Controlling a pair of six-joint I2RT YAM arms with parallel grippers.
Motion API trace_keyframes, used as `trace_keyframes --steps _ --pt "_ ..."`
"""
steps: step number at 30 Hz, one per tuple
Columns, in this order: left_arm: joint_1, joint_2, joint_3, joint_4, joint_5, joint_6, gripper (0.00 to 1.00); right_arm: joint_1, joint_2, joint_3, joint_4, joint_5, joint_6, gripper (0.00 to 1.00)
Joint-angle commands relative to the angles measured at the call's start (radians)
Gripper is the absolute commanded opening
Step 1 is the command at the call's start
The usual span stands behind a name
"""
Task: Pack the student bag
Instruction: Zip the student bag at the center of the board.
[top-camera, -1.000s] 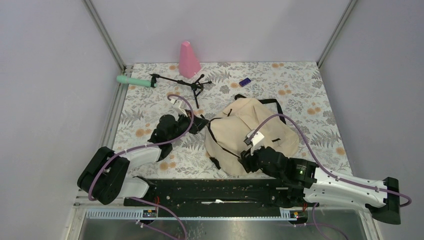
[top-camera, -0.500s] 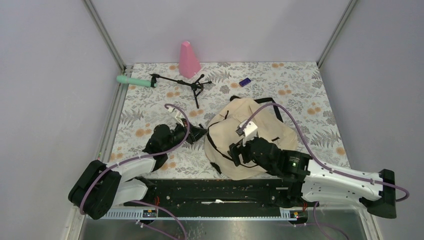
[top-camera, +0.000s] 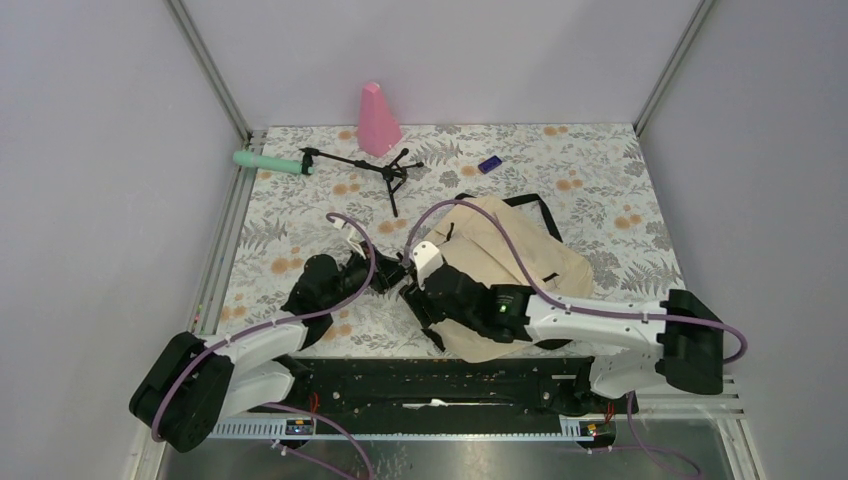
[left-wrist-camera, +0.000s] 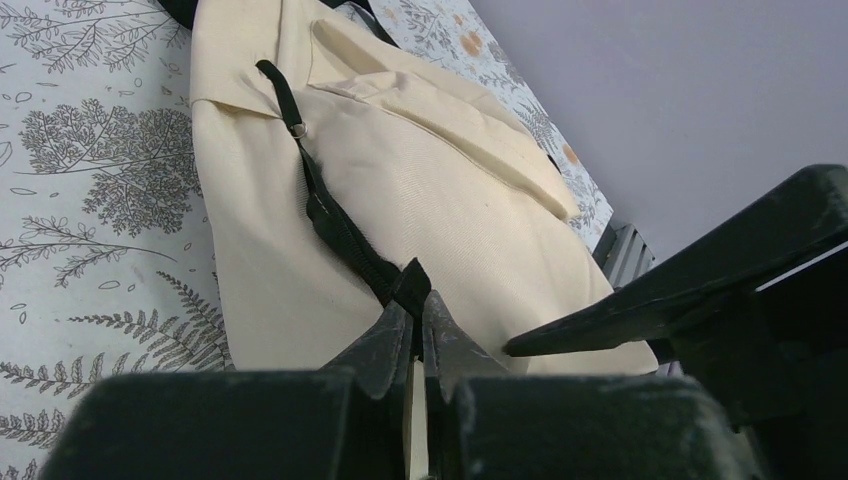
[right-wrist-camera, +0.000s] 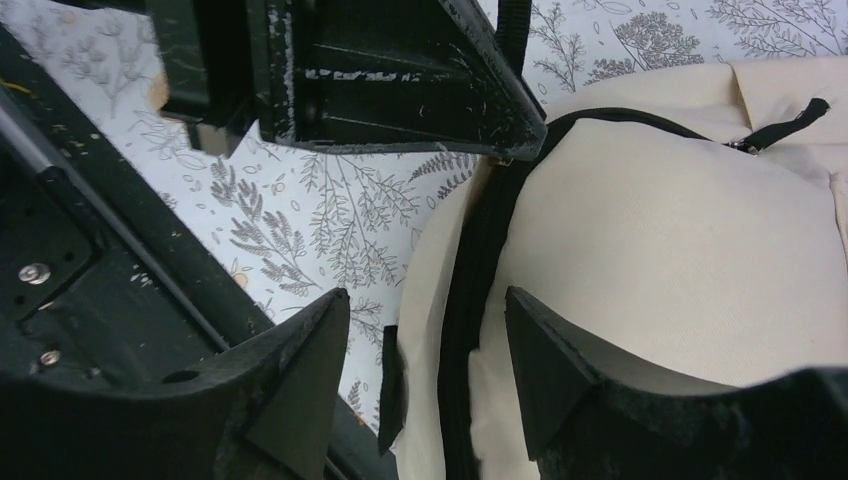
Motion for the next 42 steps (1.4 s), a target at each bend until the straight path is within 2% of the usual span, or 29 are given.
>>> trace_keyframes --steps 1,5,7,9,13,15,20,27,35,42 --pt "-0.005 -0.050 -0.006 0.070 0.002 -0.009 0.00 0.028 0.057 0.060 0.048 0.137 -0.009 0.65" --pt "-0.006 -0.063 -0.009 0.064 -0.008 -0.007 0.00 0.030 0.090 0.059 0.053 0.227 0.002 0.61" --pt "-0.006 -0.068 -0.009 0.064 -0.008 -0.009 0.00 0.031 0.105 0.059 0.049 0.261 0.001 0.56" --pt "-0.006 -0.073 -0.009 0.062 -0.010 -0.008 0.00 0.031 0.117 0.064 0.043 0.278 0.003 0.45" --pt "-0.005 -0.075 -0.009 0.059 -0.014 -0.003 0.00 0.030 0.118 0.057 0.045 0.264 0.005 0.11" --pt "-0.006 -0.071 -0.009 0.057 -0.018 -0.001 0.00 0.031 0.106 0.044 0.059 0.246 -0.004 0.00" --pt "-0.005 -0.077 -0.006 0.038 -0.043 0.017 0.00 0.031 0.036 -0.045 0.138 0.168 -0.034 0.00" --pt "-0.005 -0.071 0.009 0.007 -0.060 0.043 0.00 0.032 -0.071 -0.154 0.140 0.069 -0.028 0.00" --pt "-0.003 -0.011 0.010 0.071 -0.061 0.024 0.00 0.032 -0.176 -0.227 0.060 -0.034 0.010 0.00" --pt "-0.003 0.065 0.007 0.142 -0.059 0.007 0.00 0.032 -0.267 -0.265 -0.032 -0.052 0.027 0.00"
